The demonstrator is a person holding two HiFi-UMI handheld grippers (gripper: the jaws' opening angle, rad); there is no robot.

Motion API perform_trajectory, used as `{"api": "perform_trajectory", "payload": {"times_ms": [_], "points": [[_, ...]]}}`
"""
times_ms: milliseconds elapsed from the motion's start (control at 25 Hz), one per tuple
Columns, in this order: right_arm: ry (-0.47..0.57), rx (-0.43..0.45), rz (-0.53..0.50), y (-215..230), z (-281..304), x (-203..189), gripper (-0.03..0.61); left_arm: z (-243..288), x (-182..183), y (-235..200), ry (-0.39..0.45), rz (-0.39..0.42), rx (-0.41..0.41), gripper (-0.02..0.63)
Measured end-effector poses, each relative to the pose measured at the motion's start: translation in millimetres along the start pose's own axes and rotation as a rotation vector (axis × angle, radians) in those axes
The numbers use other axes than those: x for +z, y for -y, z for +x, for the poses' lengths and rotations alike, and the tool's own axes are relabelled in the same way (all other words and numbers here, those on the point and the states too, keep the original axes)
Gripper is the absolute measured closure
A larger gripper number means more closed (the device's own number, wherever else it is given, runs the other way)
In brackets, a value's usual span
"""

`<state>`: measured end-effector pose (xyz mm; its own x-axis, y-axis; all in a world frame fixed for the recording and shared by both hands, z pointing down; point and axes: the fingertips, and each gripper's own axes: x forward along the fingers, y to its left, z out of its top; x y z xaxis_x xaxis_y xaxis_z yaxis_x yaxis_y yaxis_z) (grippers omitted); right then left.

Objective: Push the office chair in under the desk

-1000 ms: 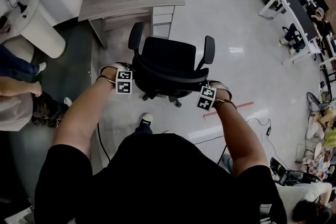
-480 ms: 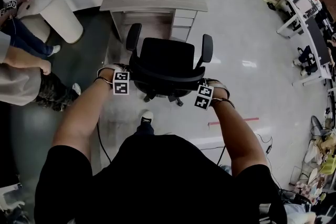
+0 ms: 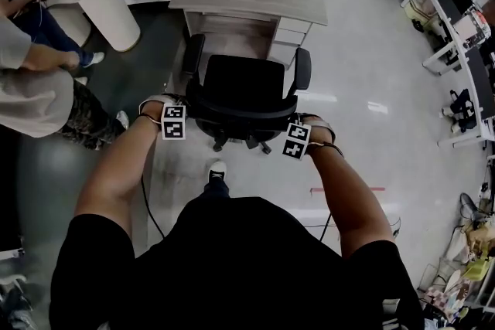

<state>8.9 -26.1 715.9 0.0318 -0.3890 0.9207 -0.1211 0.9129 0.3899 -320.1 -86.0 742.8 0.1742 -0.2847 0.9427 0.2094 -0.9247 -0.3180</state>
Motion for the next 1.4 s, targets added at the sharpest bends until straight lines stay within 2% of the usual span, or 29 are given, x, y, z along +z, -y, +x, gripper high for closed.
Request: {"api": "perform_trajectory", "payload": {"times_ms": [360,800,1400], "points": [[0.026,0.004,-0.025,7.7,1.0,34.3,0.492,-8.1,-33.1,3.2,-0.004,-0.022,-0.001,0.518],[0.045,0.004,-0.020,27.4,12.4,53.0,0.492,-1.4,-53.4,-17.7,0.006,-0.016,0.005,0.518],[0.044,0.006,-0.031,94.5,43.6,77.8,0.494,17.7,-87.6,-80.5,-0.006,-0.030,0.004,0.518]]}}
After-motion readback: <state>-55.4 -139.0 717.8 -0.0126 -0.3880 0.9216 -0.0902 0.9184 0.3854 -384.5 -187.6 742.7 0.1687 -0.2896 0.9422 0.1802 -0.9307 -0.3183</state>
